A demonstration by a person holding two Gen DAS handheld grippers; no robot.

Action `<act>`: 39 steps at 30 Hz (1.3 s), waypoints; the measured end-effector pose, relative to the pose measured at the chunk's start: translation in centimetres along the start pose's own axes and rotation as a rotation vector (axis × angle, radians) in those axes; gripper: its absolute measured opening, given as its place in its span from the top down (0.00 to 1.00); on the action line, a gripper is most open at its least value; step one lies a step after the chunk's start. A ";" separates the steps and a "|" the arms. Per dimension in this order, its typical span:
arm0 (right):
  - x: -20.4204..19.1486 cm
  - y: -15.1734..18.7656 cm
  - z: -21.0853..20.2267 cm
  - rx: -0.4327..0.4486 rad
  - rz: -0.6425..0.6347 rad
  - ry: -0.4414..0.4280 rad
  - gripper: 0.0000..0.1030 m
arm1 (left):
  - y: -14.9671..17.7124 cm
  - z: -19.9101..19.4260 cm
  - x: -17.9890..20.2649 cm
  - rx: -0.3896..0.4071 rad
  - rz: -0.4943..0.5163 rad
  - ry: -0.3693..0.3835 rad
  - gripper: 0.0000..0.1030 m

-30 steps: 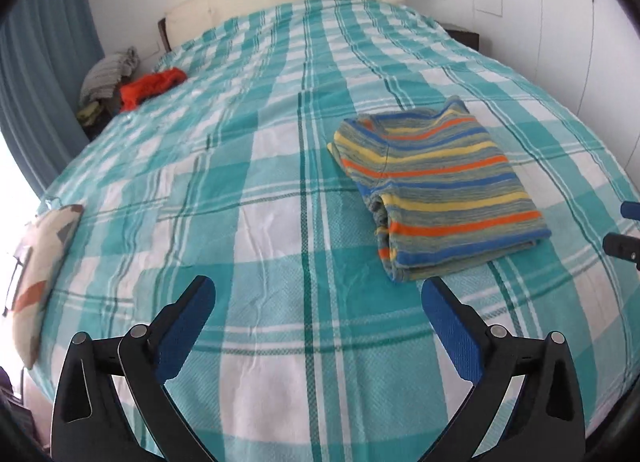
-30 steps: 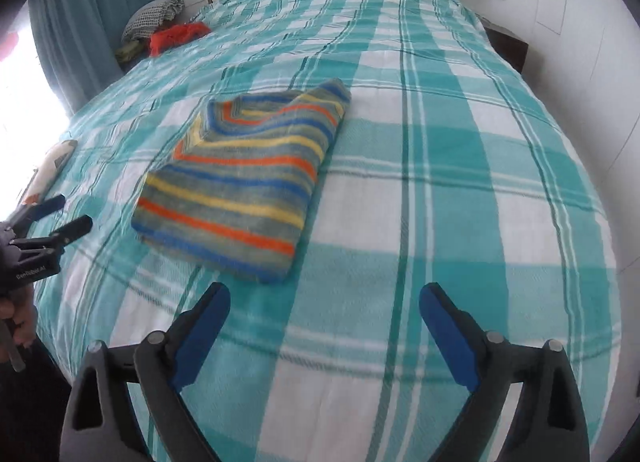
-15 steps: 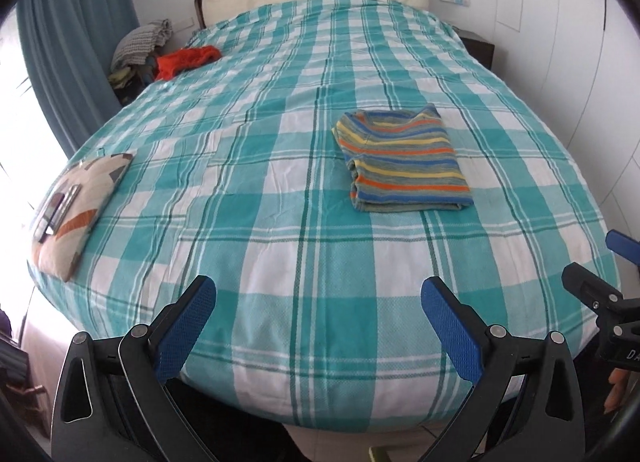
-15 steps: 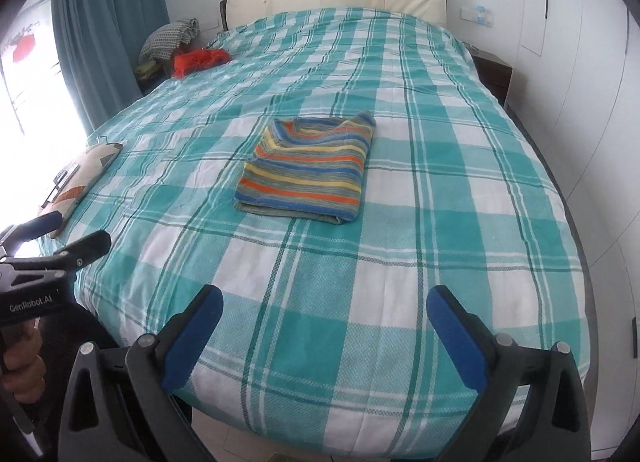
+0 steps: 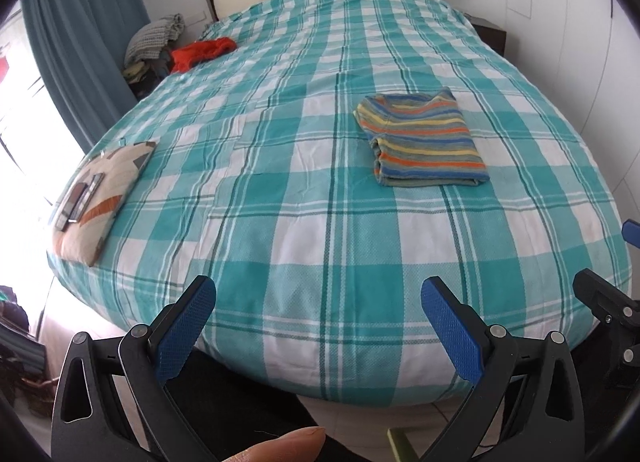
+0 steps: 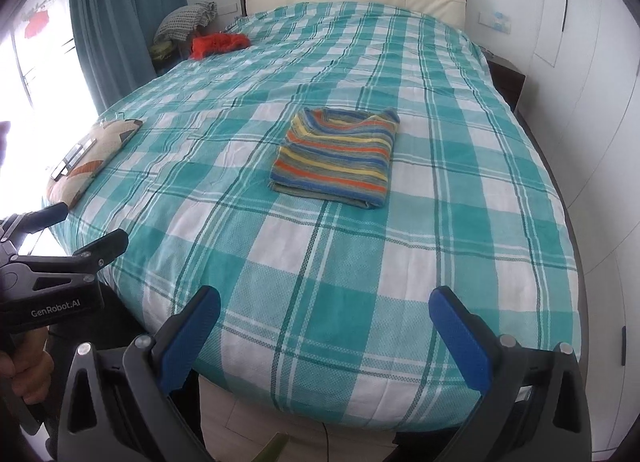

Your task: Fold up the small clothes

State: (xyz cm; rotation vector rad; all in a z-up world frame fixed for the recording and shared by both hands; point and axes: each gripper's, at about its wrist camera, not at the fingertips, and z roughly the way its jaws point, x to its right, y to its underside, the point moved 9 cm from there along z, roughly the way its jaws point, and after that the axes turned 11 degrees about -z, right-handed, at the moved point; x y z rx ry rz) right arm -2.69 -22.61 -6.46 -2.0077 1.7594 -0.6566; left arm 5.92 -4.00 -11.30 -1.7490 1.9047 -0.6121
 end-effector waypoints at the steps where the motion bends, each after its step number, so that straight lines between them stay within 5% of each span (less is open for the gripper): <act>1: -0.1 0.0 -0.1 -0.002 -0.003 0.002 0.00 | 0.0 0.1 0.0 -0.007 -0.002 0.005 0.00; 39: -0.3 -1.1 -2.7 0.002 -0.005 0.036 0.00 | -0.6 -1.2 0.1 -0.017 0.002 0.013 0.00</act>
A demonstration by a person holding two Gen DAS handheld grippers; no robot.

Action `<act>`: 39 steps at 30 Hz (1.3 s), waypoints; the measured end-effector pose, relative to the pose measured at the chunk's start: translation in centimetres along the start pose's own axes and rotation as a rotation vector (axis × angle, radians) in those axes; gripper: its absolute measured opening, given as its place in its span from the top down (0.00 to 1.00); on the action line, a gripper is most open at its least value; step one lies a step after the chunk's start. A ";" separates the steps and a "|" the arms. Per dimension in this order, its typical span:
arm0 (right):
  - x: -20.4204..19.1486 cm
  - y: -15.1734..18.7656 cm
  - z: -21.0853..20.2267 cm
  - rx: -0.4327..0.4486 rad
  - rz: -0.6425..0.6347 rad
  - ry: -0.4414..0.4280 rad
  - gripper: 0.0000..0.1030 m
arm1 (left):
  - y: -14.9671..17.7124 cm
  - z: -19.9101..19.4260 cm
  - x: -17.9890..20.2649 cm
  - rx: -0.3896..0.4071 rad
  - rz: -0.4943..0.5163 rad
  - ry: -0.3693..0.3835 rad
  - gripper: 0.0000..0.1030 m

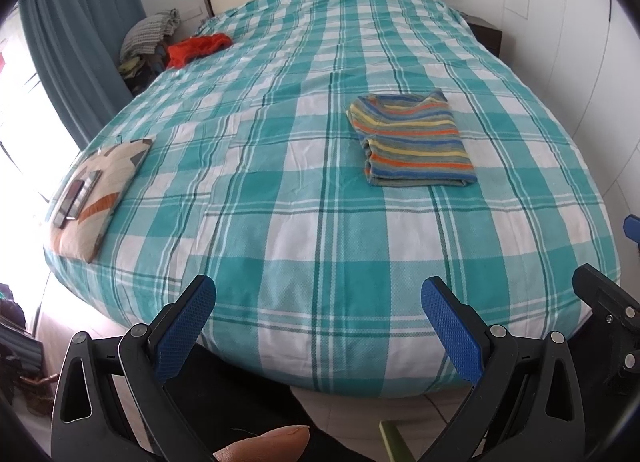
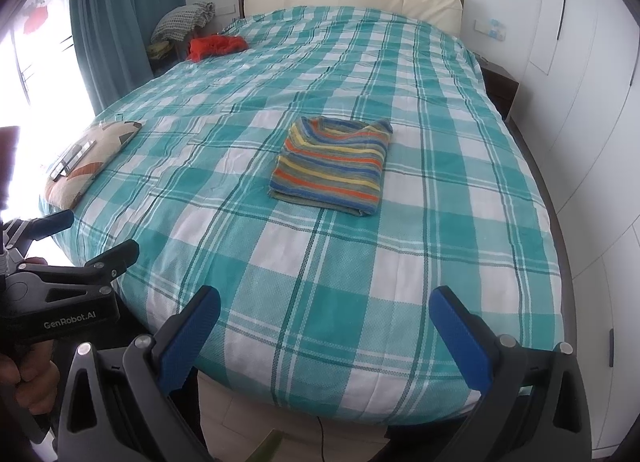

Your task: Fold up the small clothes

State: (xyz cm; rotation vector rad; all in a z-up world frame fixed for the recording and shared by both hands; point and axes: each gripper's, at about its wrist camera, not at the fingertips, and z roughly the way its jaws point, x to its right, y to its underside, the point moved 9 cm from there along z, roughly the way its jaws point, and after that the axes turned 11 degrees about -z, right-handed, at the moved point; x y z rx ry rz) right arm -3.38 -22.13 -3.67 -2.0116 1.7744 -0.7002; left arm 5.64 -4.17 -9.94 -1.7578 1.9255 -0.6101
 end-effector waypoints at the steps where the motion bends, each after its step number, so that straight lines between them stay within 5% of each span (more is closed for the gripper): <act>1: 0.0 0.0 0.0 0.001 0.000 0.000 0.00 | -0.1 -0.1 0.0 0.006 0.005 -0.008 0.00; 22: -0.1 -1.1 -1.1 0.005 0.005 0.019 0.00 | -0.5 -0.9 1.0 -0.014 -0.021 0.076 0.00; 39: 1.2 -2.4 -1.9 0.011 0.018 0.095 0.00 | -1.7 -1.6 1.6 0.021 0.012 0.065 0.00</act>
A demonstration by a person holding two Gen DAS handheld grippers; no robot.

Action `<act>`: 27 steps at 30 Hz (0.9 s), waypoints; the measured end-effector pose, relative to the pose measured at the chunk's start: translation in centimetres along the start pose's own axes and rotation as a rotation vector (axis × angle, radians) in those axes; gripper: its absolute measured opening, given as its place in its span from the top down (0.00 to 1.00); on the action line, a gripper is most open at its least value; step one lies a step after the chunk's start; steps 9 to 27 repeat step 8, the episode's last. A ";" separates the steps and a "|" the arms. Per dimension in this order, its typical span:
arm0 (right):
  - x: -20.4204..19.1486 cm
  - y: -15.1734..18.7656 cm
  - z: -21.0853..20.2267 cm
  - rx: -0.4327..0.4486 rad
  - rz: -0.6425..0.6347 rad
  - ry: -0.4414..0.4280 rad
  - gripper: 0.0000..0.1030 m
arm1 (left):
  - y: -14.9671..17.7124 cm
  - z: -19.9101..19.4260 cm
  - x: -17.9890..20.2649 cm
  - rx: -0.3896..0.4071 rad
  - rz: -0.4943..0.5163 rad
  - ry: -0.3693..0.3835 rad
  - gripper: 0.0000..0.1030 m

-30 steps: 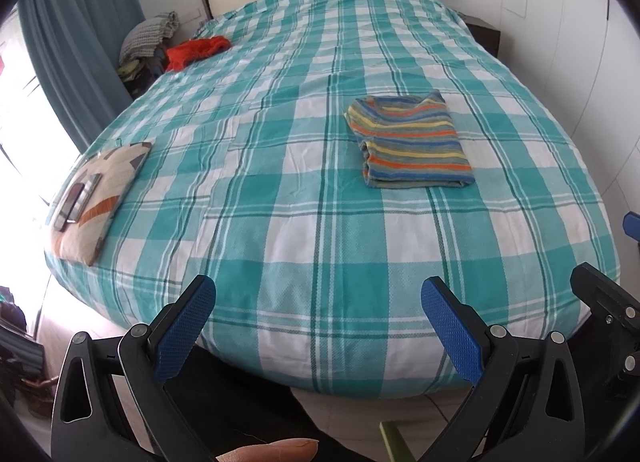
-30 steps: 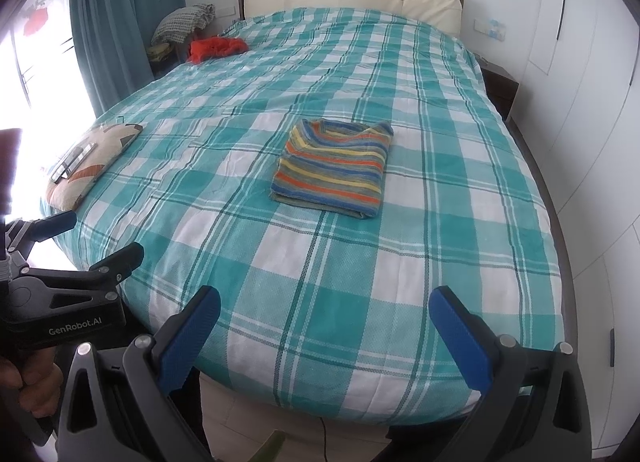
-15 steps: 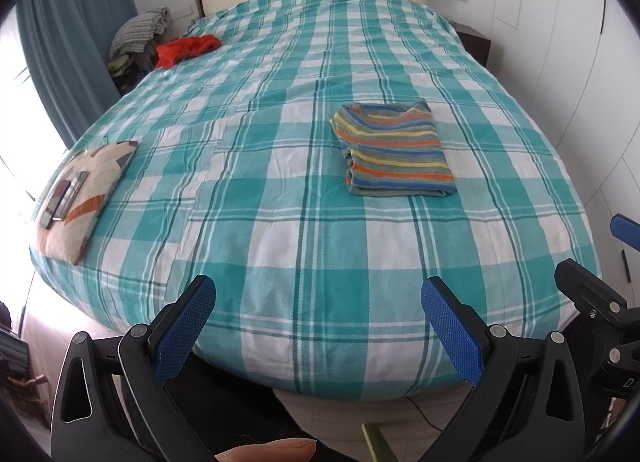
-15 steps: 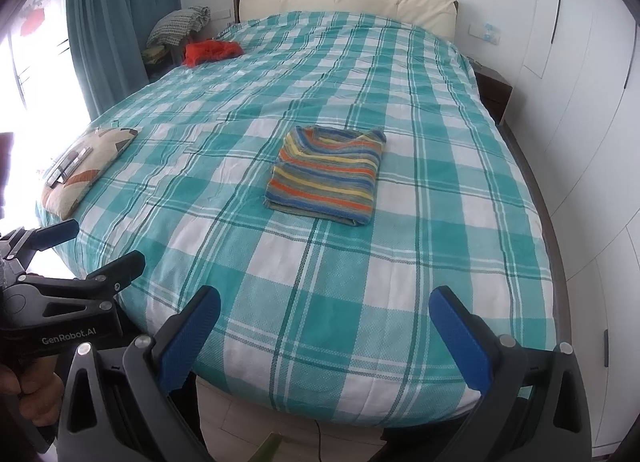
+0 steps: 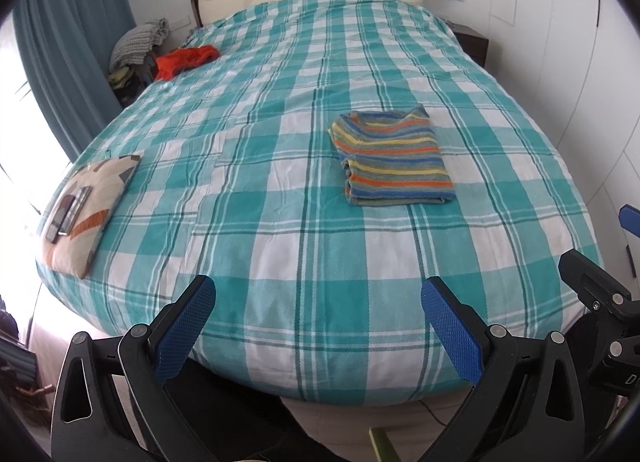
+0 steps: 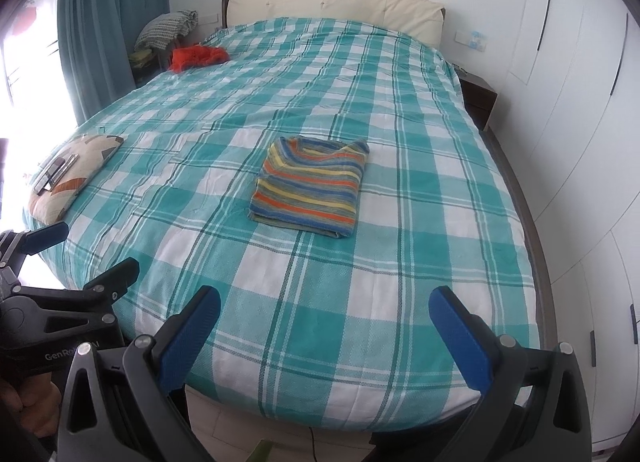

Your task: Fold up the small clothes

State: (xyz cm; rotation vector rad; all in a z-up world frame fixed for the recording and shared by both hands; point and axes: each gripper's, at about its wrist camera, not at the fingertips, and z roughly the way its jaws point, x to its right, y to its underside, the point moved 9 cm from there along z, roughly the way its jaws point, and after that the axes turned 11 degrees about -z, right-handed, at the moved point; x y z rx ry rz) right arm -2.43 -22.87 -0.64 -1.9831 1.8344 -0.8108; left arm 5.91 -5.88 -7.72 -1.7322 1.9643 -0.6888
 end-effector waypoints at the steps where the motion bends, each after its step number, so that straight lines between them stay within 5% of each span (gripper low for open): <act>1: 0.1 0.1 0.0 -0.001 0.003 0.001 0.00 | 0.0 -0.1 0.1 0.002 0.004 0.005 0.00; 27: 0.8 0.7 0.1 -0.008 0.019 -0.001 0.00 | -0.4 -1.0 1.0 0.032 0.030 0.009 0.00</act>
